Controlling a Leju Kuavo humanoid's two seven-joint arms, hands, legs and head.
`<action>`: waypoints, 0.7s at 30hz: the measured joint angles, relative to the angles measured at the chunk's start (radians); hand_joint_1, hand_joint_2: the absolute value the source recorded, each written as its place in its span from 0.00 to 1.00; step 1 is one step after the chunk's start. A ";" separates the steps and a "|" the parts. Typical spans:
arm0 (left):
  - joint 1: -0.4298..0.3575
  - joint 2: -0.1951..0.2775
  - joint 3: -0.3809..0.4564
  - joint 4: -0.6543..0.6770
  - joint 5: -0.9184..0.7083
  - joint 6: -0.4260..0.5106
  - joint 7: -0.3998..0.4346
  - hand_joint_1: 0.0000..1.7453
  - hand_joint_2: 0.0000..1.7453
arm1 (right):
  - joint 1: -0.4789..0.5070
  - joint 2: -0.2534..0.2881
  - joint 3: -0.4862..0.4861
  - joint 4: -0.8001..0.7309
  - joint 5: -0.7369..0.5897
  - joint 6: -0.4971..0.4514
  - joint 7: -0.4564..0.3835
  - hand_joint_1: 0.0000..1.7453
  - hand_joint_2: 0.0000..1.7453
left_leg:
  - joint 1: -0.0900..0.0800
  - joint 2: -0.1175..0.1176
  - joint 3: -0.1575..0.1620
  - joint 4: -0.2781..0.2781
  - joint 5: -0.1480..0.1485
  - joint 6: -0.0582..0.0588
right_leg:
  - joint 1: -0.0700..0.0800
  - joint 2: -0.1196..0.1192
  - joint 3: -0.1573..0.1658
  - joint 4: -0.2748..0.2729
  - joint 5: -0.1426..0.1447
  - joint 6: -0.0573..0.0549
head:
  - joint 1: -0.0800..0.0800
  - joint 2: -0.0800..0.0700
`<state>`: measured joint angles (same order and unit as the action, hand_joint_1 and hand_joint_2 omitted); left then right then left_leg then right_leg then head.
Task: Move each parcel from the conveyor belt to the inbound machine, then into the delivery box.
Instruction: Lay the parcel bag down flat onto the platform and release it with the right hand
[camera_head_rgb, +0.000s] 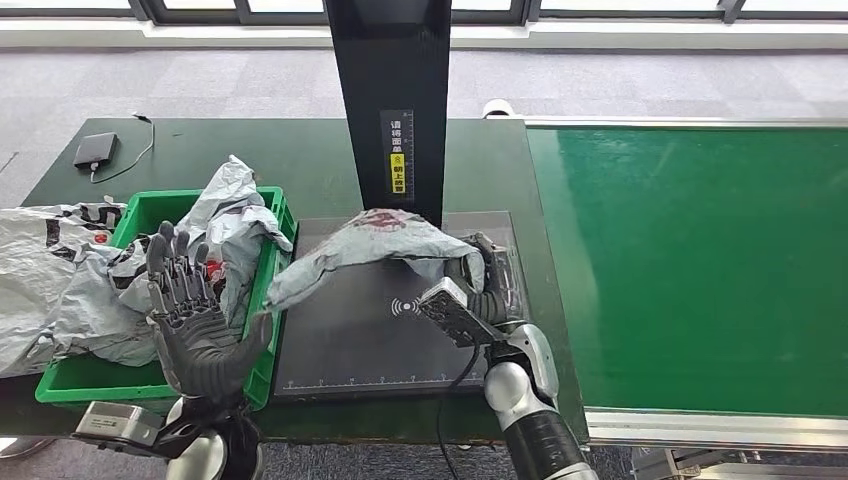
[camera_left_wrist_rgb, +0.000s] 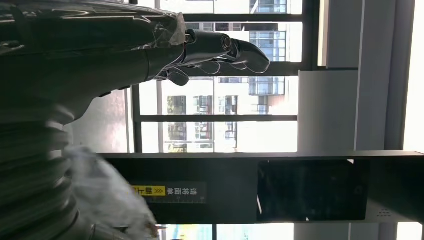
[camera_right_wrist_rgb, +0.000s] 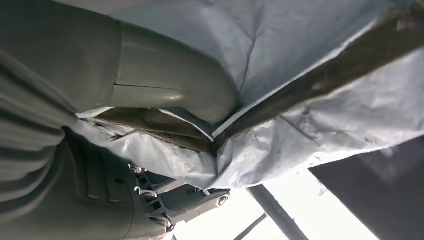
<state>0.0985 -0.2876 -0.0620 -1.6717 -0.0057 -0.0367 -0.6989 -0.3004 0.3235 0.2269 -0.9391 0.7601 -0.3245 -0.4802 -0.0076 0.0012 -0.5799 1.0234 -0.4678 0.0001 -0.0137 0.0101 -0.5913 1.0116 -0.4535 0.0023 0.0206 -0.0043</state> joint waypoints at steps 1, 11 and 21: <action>0.000 0.000 0.000 0.002 0.000 0.000 0.000 0.00 1.00 | -0.001 0.000 0.007 0.010 0.008 0.000 0.007 1.00 1.00 | 0.000 0.000 0.000 0.000 0.000 0.000 | 0.000 0.000 0.000 0.000 0.000 0.000 | 0.000 0.000; -0.001 0.000 -0.001 0.009 -0.007 0.014 0.000 0.00 1.00 | -0.012 0.001 0.017 0.124 -0.044 -0.013 0.057 0.00 1.00 | 0.000 0.000 0.000 0.000 0.000 0.000 | 0.000 0.000 0.000 0.000 0.000 0.000 | 0.000 0.000; -0.002 0.000 -0.001 0.016 -0.007 0.023 0.000 0.00 1.00 | -0.018 0.002 0.001 0.188 -0.075 -0.039 0.042 0.00 0.00 | 0.000 0.000 0.000 0.000 0.000 0.000 | 0.000 0.000 0.000 0.000 0.000 0.000 | 0.000 0.000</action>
<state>0.0965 -0.2876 -0.0633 -1.6555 -0.0130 -0.0141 -0.6989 -0.3185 0.3250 0.2278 -0.7511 0.6850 -0.3633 -0.4383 -0.0078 0.0008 -0.5804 1.0235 -0.4678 0.0002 -0.0137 0.0099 -0.5913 1.0115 -0.4537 0.0024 0.0206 -0.0044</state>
